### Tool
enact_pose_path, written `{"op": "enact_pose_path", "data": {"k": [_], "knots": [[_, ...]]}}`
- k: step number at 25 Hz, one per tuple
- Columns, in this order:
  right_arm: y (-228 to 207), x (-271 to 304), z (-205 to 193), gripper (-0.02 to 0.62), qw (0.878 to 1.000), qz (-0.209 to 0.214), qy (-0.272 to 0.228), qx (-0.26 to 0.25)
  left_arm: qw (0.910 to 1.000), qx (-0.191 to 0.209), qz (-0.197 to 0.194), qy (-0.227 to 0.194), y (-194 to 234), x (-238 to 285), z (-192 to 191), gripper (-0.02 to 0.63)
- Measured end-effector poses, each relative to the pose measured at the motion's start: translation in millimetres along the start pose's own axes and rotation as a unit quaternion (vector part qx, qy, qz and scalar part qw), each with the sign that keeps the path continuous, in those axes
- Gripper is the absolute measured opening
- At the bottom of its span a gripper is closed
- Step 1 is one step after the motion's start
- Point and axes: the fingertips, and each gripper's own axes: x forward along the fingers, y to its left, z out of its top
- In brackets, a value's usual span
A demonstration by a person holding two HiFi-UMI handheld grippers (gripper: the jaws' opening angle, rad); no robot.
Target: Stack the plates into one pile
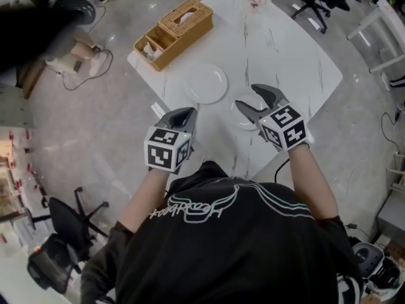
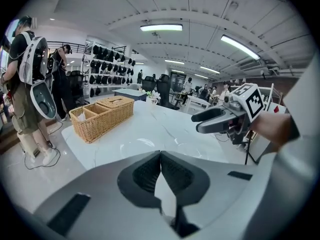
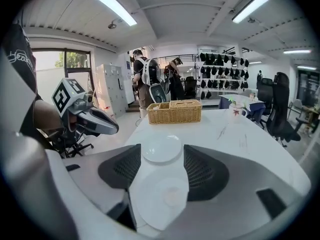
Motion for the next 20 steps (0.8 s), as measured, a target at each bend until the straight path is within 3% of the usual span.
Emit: {"op": "enact_pose_path", "data": {"k": [11, 20], "knots": [[-5.7, 50.1, -5.2, 0.267, 0.997, -0.014, 0.068, 0.02, 0.9959, 0.044, -0.026, 0.074, 62.0, 59.5, -16.1, 0.025], [-17.1, 80.8, -6.5, 0.267, 0.995, -0.016, 0.083, 0.047, 0.9893, 0.074, -0.036, 0.121, 84.8, 95.1, -29.2, 0.025]]}}
